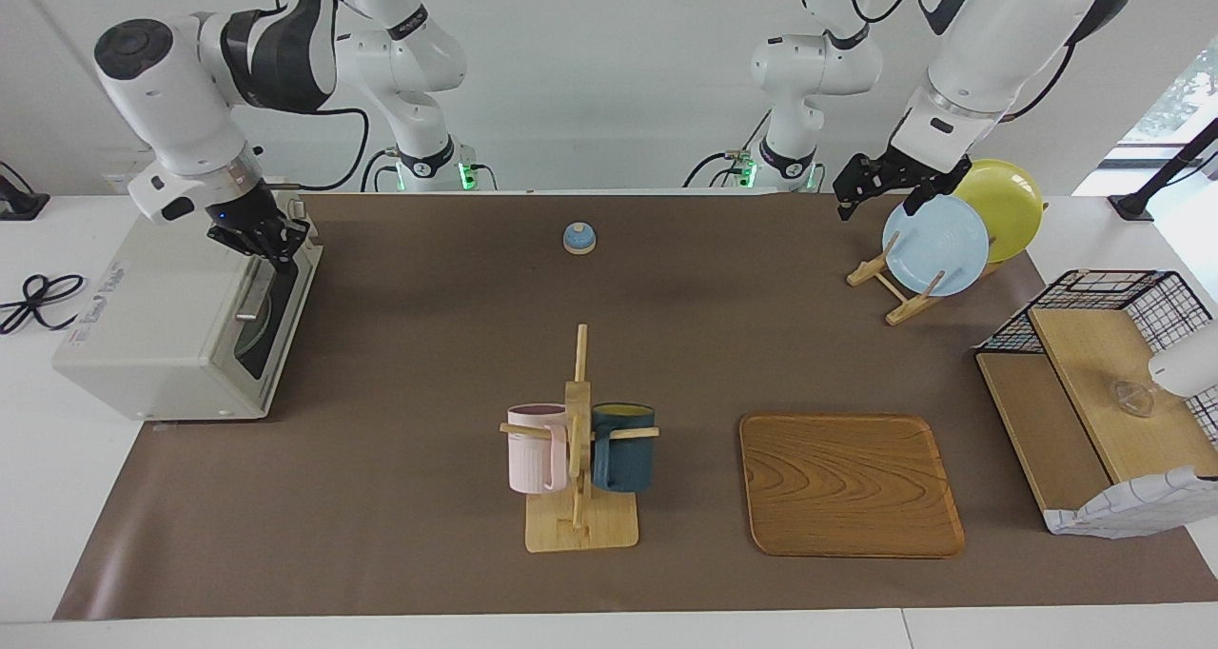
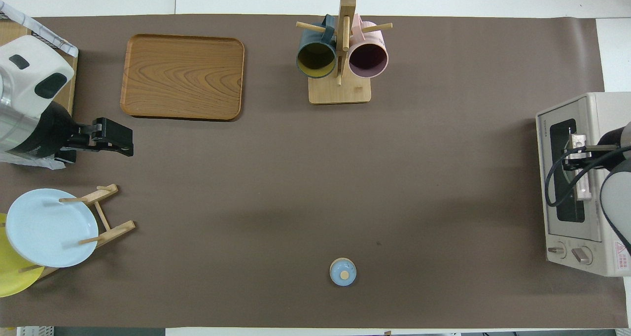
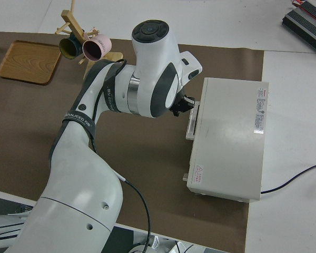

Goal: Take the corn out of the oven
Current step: 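Reach the right gripper to the toaster oven door handle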

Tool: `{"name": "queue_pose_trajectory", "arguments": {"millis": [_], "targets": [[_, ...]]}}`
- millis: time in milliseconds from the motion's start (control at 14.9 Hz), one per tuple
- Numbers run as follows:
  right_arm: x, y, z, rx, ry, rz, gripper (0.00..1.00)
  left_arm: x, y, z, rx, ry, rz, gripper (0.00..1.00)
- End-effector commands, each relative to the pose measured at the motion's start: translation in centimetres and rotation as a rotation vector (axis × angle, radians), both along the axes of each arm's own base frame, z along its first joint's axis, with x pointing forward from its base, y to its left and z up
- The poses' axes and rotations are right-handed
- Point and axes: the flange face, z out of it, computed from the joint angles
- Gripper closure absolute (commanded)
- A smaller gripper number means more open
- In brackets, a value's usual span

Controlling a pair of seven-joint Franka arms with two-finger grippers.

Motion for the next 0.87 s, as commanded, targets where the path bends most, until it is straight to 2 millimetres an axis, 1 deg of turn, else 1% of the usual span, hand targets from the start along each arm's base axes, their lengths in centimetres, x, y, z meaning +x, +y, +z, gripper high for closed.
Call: {"name": "queue_pose_trajectory", "arguments": {"millis": [0, 202, 269, 336, 403, 470, 806], "targets": [[-0.3, -0.3, -0.8, -0.101, 0.015, 0.049, 1.0, -0.1, 0.5, 0.3, 0.02, 0.003, 0.0, 0.0], [-0.1, -0.5, -0.5, -0.117, 0.007, 0.067, 1.0, -0.1, 0.5, 0.4, 0.019, -0.003, 0.0, 0.0], [-0.1, -1.0, -0.6, -0.119, 0.007, 0.069, 1.0, -0.1, 0.4, 0.4, 0.018, -0.003, 0.0, 0.0], [0.2, -1.3, -1.1, -0.118, 0.011, 0.087, 1.0, -0.1, 0.4, 0.4, 0.018, -0.003, 0.001, 0.0], [0.1, -1.7, -1.3, -0.117, 0.011, 0.089, 1.0, -0.1, 0.4, 0.4, 0.017, -0.004, 0.001, 0.0], [0.1, -2.5, -1.6, -0.116, 0.02, 0.088, 1.0, -0.1, 0.4, 0.4, 0.017, -0.004, 0.001, 0.0], [-0.1, -2.6, -2.4, -0.111, 0.033, 0.105, 1.0, -0.1, 0.4, 0.4, 0.017, -0.004, 0.001, 0.0]]}}
